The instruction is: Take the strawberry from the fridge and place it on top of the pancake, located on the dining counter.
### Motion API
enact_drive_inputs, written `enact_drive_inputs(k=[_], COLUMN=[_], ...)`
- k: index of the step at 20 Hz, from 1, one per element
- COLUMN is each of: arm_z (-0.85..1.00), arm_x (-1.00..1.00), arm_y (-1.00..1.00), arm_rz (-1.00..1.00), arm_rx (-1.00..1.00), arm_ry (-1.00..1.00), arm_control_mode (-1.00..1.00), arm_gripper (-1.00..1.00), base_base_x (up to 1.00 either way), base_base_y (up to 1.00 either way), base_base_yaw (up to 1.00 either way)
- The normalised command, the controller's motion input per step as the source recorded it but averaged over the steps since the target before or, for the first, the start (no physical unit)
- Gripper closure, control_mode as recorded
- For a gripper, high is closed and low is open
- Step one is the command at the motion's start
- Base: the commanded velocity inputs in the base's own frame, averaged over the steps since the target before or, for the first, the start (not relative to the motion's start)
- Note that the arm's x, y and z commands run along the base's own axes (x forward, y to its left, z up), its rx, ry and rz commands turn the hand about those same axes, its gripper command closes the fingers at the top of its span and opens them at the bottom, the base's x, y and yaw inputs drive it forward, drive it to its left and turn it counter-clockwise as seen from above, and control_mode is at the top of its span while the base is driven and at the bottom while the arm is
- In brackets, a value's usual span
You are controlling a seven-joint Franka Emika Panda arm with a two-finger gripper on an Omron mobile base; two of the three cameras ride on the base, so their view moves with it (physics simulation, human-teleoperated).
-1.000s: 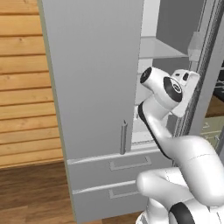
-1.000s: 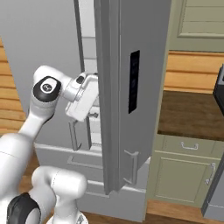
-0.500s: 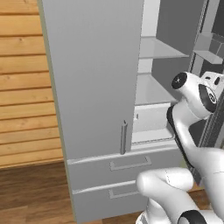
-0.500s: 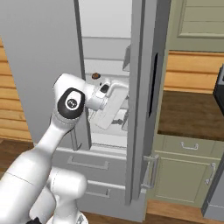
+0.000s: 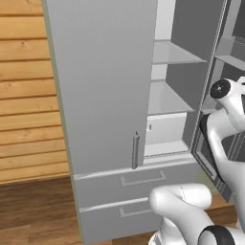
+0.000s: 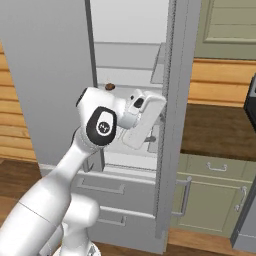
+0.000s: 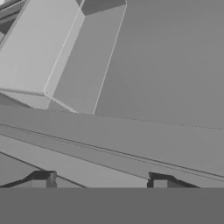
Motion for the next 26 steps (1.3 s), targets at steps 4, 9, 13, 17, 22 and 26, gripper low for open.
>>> enact_drive_inputs(k=[4,9,13,17,22,26], arm_z=[0.0,0.0,0.01,-0.08,-0.42,-0.67], arm_x=[-0.07,-0.19,0.03,0.01,0.26,0.42], arm_y=[-0.12,0.63,0.94,1.0,1.0,1.0], arm_rz=[0.0,0.0,-0.05,-0.08,-0.12,-0.15], arm_rx=[0.06,0.07,0.31,0.38,0.46,0.56], arm_ry=[-0.04,-0.15,-0.08,-0.11,-0.04,0.0], arm_control_mode=[-1.0,-1.0,-1.0,-1.0,-1.0,-1.0], arm_gripper=[-1.0,-1.0,-1.0,-1.0,-1.0,-1.0], base_base_x=[0.0,0.0,0.0,0.0,0.0,0.0], base_base_y=[0.0,0.0,0.0,0.0,0.0,0.0], base_base_yaw=[0.0,0.0,0.0,0.0,0.0,0.0])
